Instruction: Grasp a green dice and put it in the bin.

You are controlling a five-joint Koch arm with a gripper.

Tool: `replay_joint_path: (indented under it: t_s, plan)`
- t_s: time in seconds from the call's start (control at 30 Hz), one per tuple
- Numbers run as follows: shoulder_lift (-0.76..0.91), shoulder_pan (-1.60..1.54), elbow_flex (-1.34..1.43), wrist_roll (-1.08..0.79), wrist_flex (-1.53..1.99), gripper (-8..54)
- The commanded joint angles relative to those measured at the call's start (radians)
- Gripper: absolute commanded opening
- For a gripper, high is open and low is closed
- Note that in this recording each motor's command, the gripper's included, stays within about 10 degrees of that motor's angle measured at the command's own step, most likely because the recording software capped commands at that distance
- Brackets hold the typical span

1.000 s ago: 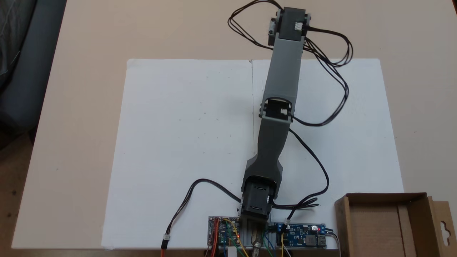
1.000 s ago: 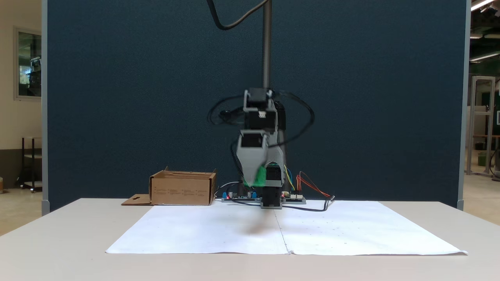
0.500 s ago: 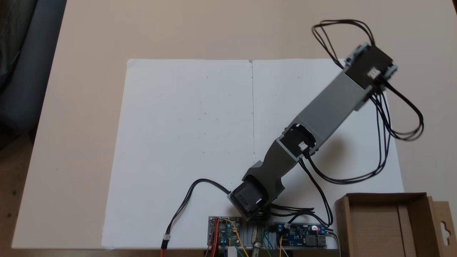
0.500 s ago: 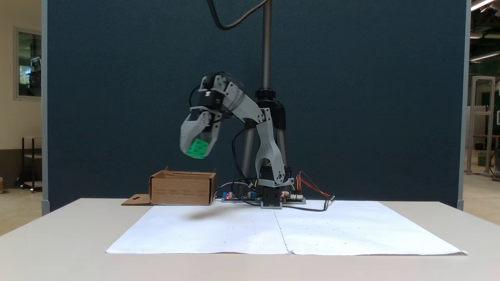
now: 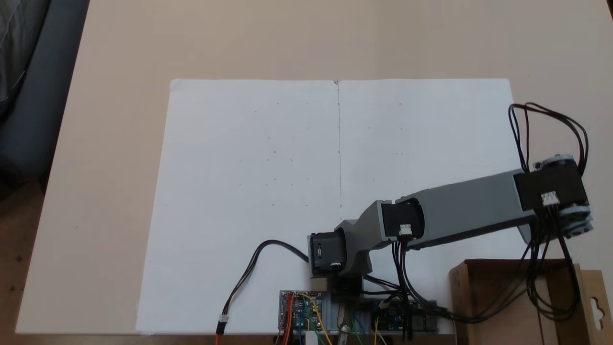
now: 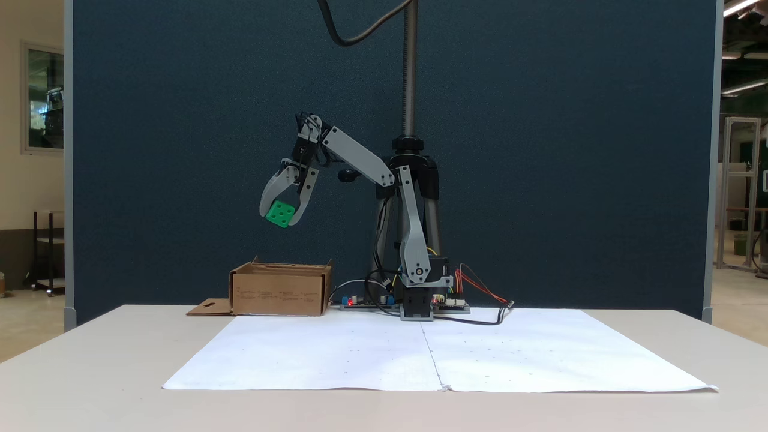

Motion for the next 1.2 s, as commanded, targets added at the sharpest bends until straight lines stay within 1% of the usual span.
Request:
replay_joint_path:
  t_s: [0.0, 0.17, 0.3, 0.43, 0.63, 1.1, 1.17]
  plan:
    - [0.054, 0.064, -0.003, -0.137, -0.012, 11.8]
    - [0.052, 0.15, 0.1, -0.21, -0.066, 11.8]
    - [0.052, 0.207, 0.262, -0.244, -0.215, 11.8]
    - [0.051, 0.245, 0.362, -0.27, -0.353, 11.9]
    - [-0.014, 0.295, 0.385, -0.31, -0.468, 11.9]
    - [-0.028, 0.348, 0.419, -0.334, -0.419, 11.8]
    - [-0.029, 0.348, 0.419, -0.333, -0.422, 32.1]
